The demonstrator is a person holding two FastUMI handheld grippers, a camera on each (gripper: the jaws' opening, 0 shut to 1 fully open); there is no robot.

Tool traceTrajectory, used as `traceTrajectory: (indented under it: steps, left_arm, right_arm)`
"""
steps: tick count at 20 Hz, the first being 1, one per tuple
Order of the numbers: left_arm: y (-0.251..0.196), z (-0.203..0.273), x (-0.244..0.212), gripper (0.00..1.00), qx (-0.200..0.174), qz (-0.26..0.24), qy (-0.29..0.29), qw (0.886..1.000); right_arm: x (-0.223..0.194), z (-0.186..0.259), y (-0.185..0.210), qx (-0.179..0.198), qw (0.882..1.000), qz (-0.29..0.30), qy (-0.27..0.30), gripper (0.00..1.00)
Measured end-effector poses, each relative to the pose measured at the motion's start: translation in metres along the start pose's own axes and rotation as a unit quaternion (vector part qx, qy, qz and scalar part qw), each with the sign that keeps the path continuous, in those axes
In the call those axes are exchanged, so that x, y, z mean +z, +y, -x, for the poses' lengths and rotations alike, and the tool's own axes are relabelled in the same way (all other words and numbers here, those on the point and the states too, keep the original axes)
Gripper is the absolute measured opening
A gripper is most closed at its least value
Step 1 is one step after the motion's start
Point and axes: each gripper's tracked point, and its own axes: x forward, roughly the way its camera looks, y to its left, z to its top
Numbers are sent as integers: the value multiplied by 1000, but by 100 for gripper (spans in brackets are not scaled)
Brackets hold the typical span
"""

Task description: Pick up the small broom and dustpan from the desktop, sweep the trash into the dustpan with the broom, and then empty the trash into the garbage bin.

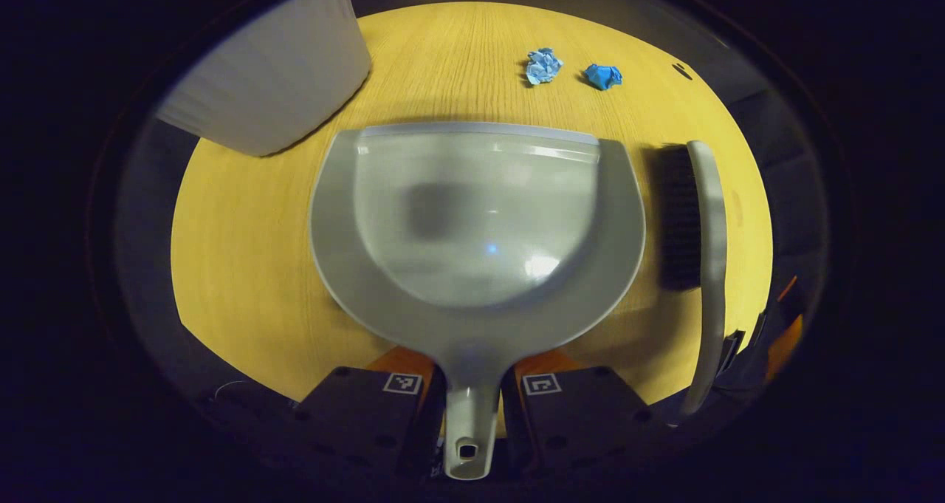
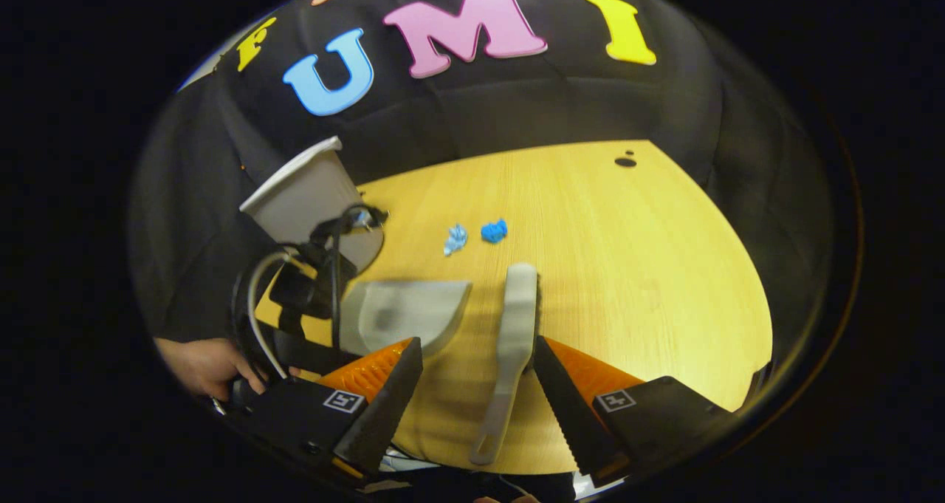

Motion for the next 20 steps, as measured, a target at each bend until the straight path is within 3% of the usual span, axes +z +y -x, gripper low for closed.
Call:
traceTrajectory:
  steps: [3, 6, 15, 16, 17, 18, 20]
  left_arm:
    - [1, 1, 0, 32, -8, -10, -8, 1000]
    - [3, 1, 0, 30, -19, -16, -19, 1000]
    - [4, -1, -1, 30, -44, -16, -50, 998]
    - [4, -1, 0, 30, -49, -16, -52, 997]
    - [4, -2, 1, 30, -52, -11, -53, 997]
    - [4, -2, 2, 30, -56, -2, -54, 997]
    - [4, -1, 1, 30, -59, 9, -52, 997]
  right_arm:
    - [-23, -15, -5, -8, 998, -31, 59, 98]
    - [-44, -26, -21, -46, 992, -33, 113, 98]
    - [-69, -71, -36, -100, 968, 5, 229, 98]
    - [-70, -74, -41, -109, 965, 14, 240, 91]
    - [-74, -75, -45, -121, 958, 24, 259, 97]
    - [-68, -76, -45, -122, 958, 31, 258, 89]
    - [-68, -81, -47, -126, 954, 41, 270, 55]
